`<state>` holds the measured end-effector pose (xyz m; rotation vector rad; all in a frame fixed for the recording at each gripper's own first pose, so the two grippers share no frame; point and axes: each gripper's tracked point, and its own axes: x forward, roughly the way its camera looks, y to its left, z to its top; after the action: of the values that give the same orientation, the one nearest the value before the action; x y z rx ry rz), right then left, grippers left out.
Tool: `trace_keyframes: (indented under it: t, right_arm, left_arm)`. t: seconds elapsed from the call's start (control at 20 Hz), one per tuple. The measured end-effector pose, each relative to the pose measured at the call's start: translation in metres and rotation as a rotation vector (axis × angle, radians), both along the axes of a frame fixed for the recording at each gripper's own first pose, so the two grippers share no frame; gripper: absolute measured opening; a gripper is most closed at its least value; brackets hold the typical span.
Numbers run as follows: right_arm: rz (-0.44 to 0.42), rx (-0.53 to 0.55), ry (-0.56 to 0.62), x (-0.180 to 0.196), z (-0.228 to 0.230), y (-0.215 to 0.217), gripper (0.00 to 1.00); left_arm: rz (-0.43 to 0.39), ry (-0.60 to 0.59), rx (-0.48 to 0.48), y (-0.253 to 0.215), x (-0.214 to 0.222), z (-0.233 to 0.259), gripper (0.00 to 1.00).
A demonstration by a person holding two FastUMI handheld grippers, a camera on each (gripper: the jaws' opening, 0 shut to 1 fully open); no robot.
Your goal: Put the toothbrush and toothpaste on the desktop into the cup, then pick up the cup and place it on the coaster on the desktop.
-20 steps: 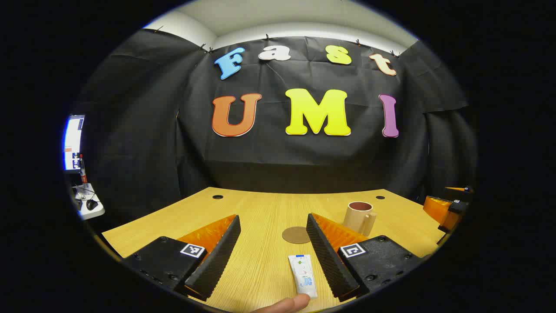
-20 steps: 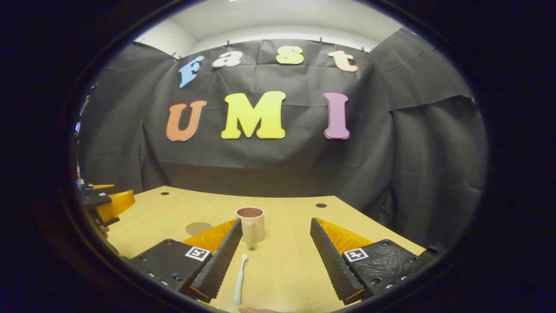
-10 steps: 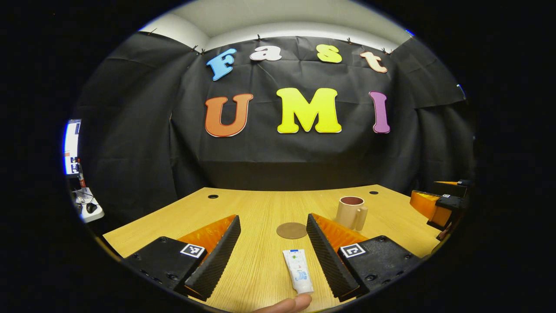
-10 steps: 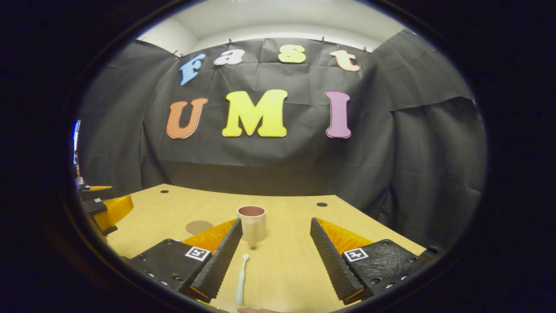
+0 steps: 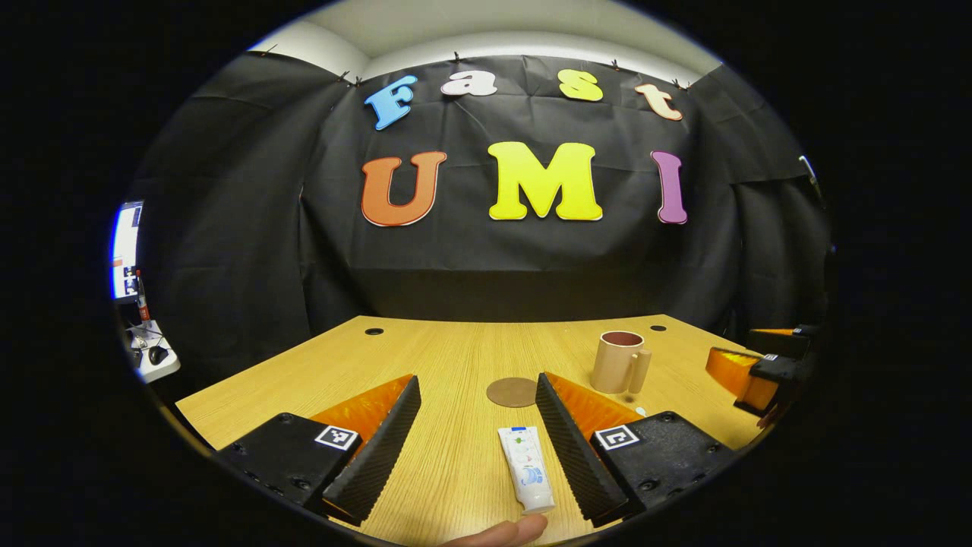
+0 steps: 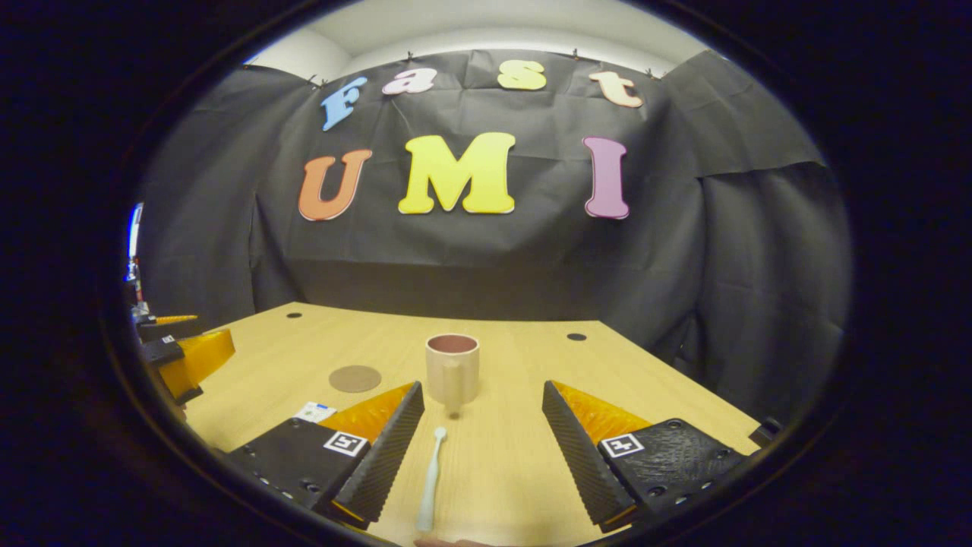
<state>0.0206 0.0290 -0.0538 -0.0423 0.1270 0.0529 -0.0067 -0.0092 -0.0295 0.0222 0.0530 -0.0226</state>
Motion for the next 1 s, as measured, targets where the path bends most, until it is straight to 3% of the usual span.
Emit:
trace_keyframes:
  t: [0.25, 0.45, 0.5, 0.65, 0.7, 0.75, 0.8, 0.95, 1.0]
  right_arm:
    - [0.05, 0.017, 0.179, 0.013, -0.06, 0.024, 0.95]
    - [0.042, -0.002, 0.244, 0.022, -0.08, 0.03, 0.82]
    - [0.058, 0.011, 0.268, 0.024, -0.084, 0.035, 0.72]
    - [0.074, 0.038, 0.34, 0.024, -0.101, 0.041, 0.62]
    - [0.069, 0.033, 0.361, 0.024, -0.104, 0.04, 0.51]
    - [0.067, 0.034, 0.359, 0.025, -0.104, 0.041, 0.49]
    - [0.064, 0.035, 0.367, 0.028, -0.103, 0.04, 0.36]
    - [0.052, 0.07, 0.421, 0.023, -0.11, 0.038, 0.19]
    - [0.061, 0.09, 0.427, 0.025, -0.111, 0.04, 0.07]
  left_arm:
    - [-0.006, 0.033, 0.003, 0.0, 0.001, -0.017, 0.97]
    - [-0.002, 0.054, 0.005, 0.004, 0.004, -0.026, 0.97]
    - [-0.004, 0.062, 0.004, 0.004, 0.003, -0.029, 0.97]
    - [-0.009, 0.085, -0.001, 0.003, 0.003, -0.039, 0.97]
    - [-0.012, 0.094, 0.0, 0.002, 0.004, -0.042, 0.97]
    - [-0.016, 0.105, 0.003, 0.001, 0.003, -0.046, 0.97]
    - [-0.02, 0.12, 0.007, -0.001, 0.004, -0.051, 0.97]
    - [-0.037, 0.168, 0.012, -0.007, 0.004, -0.066, 0.97]
    - [-0.045, 0.187, 0.011, -0.01, 0.004, -0.07, 0.98]
